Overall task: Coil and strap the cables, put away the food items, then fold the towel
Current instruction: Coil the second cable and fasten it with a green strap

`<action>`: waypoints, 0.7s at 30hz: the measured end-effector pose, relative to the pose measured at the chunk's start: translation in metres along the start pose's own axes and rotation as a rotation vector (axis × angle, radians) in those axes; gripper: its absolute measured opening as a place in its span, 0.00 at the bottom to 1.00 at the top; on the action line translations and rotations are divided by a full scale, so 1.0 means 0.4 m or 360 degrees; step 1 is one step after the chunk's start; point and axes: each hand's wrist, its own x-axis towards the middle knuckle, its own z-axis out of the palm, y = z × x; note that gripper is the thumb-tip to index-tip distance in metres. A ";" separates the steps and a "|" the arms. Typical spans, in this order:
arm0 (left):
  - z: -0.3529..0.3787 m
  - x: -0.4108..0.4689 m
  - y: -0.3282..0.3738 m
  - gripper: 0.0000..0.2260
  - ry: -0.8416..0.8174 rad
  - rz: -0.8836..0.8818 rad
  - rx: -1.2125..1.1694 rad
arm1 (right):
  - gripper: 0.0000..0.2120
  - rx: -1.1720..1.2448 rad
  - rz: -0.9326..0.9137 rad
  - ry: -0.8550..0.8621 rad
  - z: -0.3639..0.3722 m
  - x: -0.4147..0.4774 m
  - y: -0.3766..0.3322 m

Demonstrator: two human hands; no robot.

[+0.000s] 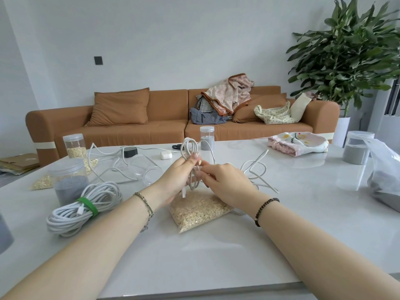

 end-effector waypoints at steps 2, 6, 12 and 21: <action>0.002 0.002 0.009 0.15 0.0059 0.0024 -0.0101 | 0.22 -0.0049 -0.0049 -0.0002 -0.002 0.000 -0.005; -0.041 0.022 0.034 0.12 0.0238 0.0020 -0.0712 | 0.23 -0.0049 -0.0100 0.0011 -0.003 -0.001 0.005; -0.076 0.044 0.038 0.15 0.0441 0.0011 -0.1271 | 0.21 0.0006 -0.0155 0.0074 -0.004 -0.003 0.006; -0.125 0.049 0.050 0.20 0.0536 -0.0047 -0.1750 | 0.22 -0.0262 -0.0346 0.0151 -0.015 0.010 0.033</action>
